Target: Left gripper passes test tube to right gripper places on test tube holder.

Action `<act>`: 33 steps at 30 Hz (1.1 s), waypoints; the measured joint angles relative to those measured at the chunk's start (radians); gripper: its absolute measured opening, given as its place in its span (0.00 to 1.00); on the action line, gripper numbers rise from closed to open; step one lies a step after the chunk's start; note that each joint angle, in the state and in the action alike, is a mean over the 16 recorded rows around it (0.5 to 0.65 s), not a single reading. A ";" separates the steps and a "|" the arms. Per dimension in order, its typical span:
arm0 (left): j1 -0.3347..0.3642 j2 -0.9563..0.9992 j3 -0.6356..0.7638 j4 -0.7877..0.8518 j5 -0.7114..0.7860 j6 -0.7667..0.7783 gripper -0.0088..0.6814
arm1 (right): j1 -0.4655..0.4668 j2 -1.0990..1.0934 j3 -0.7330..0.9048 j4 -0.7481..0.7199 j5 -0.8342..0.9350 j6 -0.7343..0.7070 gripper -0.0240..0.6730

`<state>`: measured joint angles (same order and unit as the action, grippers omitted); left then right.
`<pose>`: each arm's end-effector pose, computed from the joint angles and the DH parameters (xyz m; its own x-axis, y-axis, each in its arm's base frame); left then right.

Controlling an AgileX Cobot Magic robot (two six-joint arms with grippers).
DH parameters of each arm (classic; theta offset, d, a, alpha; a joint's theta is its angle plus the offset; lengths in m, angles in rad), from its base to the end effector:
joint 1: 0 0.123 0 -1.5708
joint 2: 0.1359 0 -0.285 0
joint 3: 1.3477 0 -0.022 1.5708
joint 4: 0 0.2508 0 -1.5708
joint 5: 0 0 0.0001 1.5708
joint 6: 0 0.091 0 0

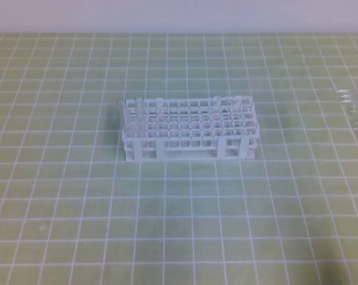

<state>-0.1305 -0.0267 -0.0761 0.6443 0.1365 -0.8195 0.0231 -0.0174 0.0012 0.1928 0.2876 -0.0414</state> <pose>0.0498 0.0010 0.2303 0.0698 -0.1888 -0.9795 0.0624 0.9808 -0.1846 0.0535 0.0062 0.1882 -0.1873 0.1387 -0.9725 -0.0502 0.9873 0.1505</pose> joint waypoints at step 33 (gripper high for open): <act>0.011 0.009 0.088 -0.805 0.186 1.013 0.01 | 0.002 0.000 0.000 0.000 -0.003 0.002 0.01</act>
<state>-0.1198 -0.0182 0.0119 -0.1608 0.3229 0.1930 0.0248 -0.0169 0.0012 0.1928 0.2847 -0.0394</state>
